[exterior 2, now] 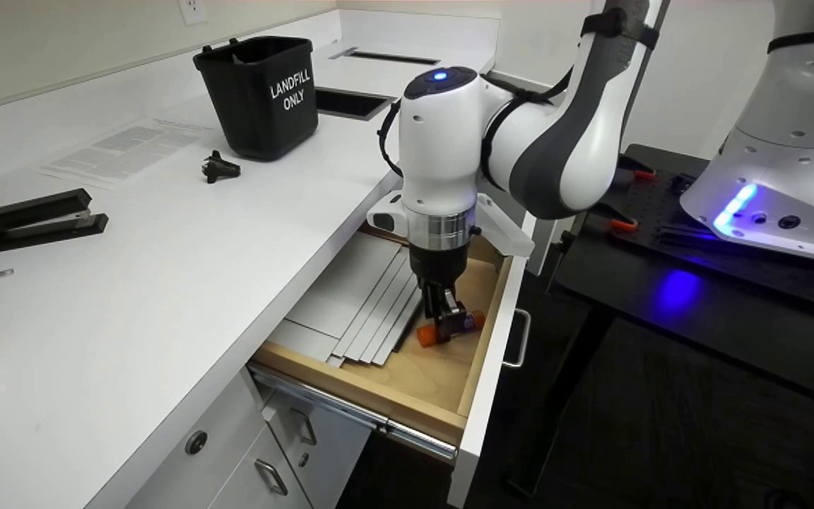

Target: Pick up the glue stick and put it on the counter top

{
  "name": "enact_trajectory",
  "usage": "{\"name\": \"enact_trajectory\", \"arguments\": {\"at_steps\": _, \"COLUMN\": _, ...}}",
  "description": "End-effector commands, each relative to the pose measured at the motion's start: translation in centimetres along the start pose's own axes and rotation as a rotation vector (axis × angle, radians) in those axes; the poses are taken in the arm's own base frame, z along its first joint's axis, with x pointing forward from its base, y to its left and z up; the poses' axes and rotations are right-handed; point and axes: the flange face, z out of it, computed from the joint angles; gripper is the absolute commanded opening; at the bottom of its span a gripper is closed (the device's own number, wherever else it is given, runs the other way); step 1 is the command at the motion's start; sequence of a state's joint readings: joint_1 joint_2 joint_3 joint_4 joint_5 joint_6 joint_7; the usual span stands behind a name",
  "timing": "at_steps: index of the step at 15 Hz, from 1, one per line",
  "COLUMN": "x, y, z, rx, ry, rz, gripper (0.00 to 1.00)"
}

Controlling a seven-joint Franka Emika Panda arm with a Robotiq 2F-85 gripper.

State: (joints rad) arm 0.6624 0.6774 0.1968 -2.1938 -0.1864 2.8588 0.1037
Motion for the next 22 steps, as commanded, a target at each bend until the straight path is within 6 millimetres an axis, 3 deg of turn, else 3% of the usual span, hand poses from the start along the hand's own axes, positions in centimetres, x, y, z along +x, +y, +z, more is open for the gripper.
{"name": "enact_trajectory", "arguments": {"at_steps": 1, "x": 0.5, "y": -0.2, "z": 0.4, "rx": -0.001, "ry": 0.017, "rz": -0.001, "gripper": 0.22}}
{"name": "enact_trajectory", "arguments": {"at_steps": 3, "x": 0.5, "y": -0.3, "z": 0.4, "rx": -0.002, "ry": 0.019, "rz": 0.001, "gripper": 0.08}}
{"name": "enact_trajectory", "arguments": {"at_steps": 5, "x": 0.5, "y": -0.6, "z": -0.2, "rx": -0.010, "ry": 0.015, "rz": 0.006, "gripper": 0.08}}
{"name": "enact_trajectory", "arguments": {"at_steps": 7, "x": 0.5, "y": -1.7, "z": -2.0, "rx": -0.040, "ry": 0.022, "rz": -0.003, "gripper": 0.08}}
{"name": "enact_trajectory", "arguments": {"at_steps": 12, "x": 2.6, "y": -5.4, "z": -10.8, "rx": -0.217, "ry": 0.091, "rz": -0.099, "gripper": 0.08}}
{"name": "enact_trajectory", "arguments": {"at_steps": 17, "x": 5.5, "y": -6.8, "z": -19.2, "rx": -0.389, "ry": 0.171, "rz": -0.186, "gripper": 0.08}}
{"name": "enact_trajectory", "arguments": {"at_steps": 18, "x": 5.7, "y": -7.1, "z": -19.9, "rx": -0.386, "ry": 0.172, "rz": -0.207, "gripper": 0.08}}
{"name": "enact_trajectory", "arguments": {"at_steps": 19, "x": 5.5, "y": -6.9, "z": -18.3, "rx": -0.359, "ry": 0.170, "rz": -0.191, "gripper": 0.08}}
{"name": "enact_trajectory", "arguments": {"at_steps": 20, "x": 5.7, "y": -7.1, "z": -19.1, "rx": -0.360, "ry": 0.181, "rz": -0.191, "gripper": 0.31}}
{"name": "enact_trajectory", "arguments": {"at_steps": 22, "x": 5.6, "y": -7.1, "z": -18.8, "rx": -0.355, "ry": 0.174, "rz": -0.191, "gripper": 0.31}}
